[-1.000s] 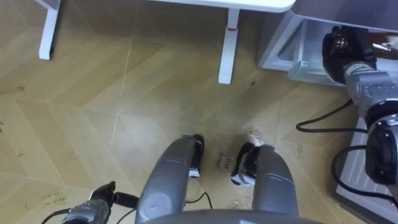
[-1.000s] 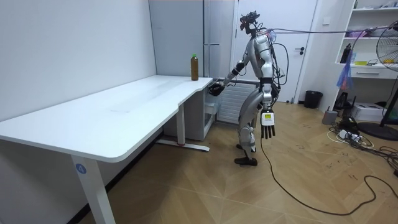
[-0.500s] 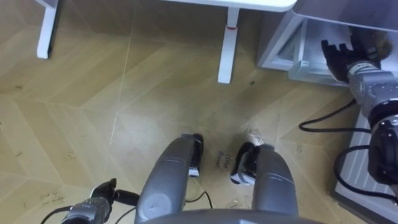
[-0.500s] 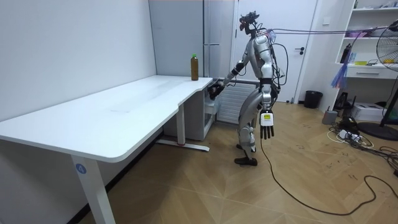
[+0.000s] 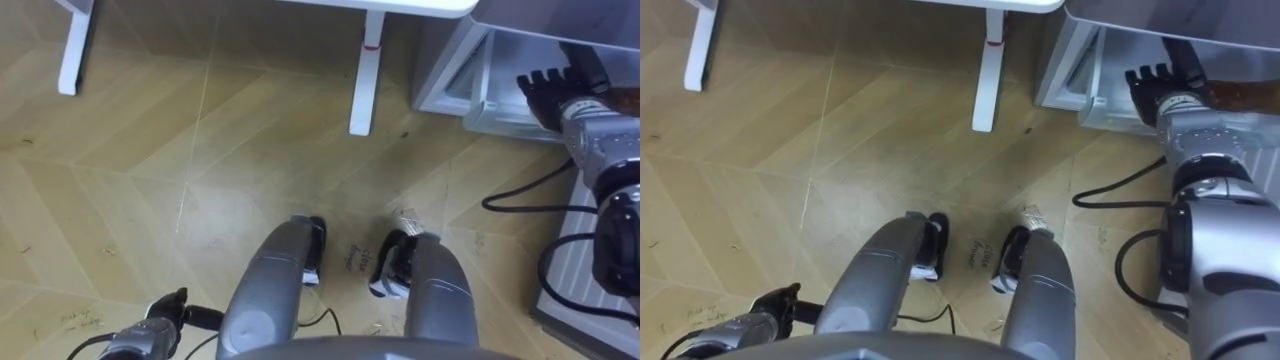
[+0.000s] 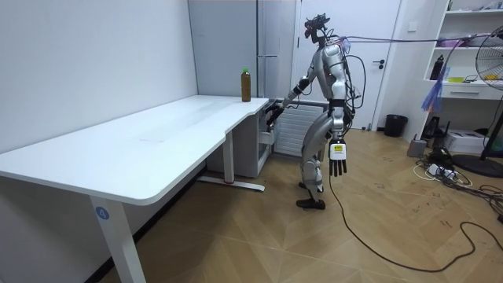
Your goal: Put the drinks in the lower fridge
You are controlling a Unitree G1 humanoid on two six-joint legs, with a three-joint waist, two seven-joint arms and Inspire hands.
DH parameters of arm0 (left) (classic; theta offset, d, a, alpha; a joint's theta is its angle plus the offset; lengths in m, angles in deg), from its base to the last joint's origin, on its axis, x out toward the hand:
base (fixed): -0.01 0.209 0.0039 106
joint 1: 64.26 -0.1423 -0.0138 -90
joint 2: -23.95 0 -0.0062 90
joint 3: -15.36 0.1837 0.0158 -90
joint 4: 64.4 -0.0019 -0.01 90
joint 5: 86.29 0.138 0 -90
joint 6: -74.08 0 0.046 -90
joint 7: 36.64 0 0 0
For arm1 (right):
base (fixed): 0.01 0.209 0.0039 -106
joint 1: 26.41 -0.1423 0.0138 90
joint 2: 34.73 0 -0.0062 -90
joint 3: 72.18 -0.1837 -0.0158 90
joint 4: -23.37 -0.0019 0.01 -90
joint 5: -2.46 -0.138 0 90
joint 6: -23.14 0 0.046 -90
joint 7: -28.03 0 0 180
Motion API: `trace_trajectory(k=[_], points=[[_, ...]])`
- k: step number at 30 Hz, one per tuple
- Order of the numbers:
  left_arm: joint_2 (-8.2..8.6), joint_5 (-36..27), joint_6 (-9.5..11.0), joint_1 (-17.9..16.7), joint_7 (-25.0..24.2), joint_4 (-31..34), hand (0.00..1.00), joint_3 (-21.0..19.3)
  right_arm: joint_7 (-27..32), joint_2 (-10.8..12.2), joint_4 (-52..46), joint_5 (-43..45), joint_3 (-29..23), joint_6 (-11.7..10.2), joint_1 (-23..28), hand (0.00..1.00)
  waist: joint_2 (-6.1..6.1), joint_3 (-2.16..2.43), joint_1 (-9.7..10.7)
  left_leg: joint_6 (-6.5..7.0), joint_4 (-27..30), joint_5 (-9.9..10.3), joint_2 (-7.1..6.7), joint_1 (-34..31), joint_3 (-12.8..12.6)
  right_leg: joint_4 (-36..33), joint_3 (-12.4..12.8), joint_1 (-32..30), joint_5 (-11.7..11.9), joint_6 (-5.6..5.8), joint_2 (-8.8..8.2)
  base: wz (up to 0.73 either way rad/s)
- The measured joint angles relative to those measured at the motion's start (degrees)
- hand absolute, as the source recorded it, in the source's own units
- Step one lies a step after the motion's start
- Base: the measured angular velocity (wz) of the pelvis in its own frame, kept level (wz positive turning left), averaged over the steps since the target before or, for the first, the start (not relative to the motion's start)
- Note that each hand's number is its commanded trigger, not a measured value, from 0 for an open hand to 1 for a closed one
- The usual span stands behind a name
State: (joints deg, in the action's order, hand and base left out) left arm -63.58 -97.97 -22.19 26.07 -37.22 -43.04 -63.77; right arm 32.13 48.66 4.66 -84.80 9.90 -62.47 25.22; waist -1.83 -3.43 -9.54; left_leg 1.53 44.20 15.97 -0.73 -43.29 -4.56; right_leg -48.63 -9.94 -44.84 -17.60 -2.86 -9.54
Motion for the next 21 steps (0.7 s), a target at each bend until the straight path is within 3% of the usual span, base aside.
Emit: trace_trajectory(k=[11, 21], points=[[-0.05, 0.0, 0.0, 0.1, -0.8, 0.0, 0.00, 1.3, 0.0, 0.0, 1.3, 1.0, 1.2, 0.6, 0.1, 0.00, -0.07, -0.05, 0.2, 0.03, -1.3, 0.0, 0.31, 2.4, 0.3, 2.1, -0.9, 2.9, 0.4, -0.03, 0.19, 0.00], [0.01, -0.1, 0.4, 0.1, -1.2, 0.0, 0.00, 1.2, -0.5, 0.0, 5.1, 3.9, 2.2, 1.1, 0.2, 0.00, 0.08, -0.02, 0.2, 0.75, -6.7, -0.8, 0.97, 7.8, 0.0, 9.2, -0.9, 8.7, 2.8, 1.24, 1.77, -0.05]])
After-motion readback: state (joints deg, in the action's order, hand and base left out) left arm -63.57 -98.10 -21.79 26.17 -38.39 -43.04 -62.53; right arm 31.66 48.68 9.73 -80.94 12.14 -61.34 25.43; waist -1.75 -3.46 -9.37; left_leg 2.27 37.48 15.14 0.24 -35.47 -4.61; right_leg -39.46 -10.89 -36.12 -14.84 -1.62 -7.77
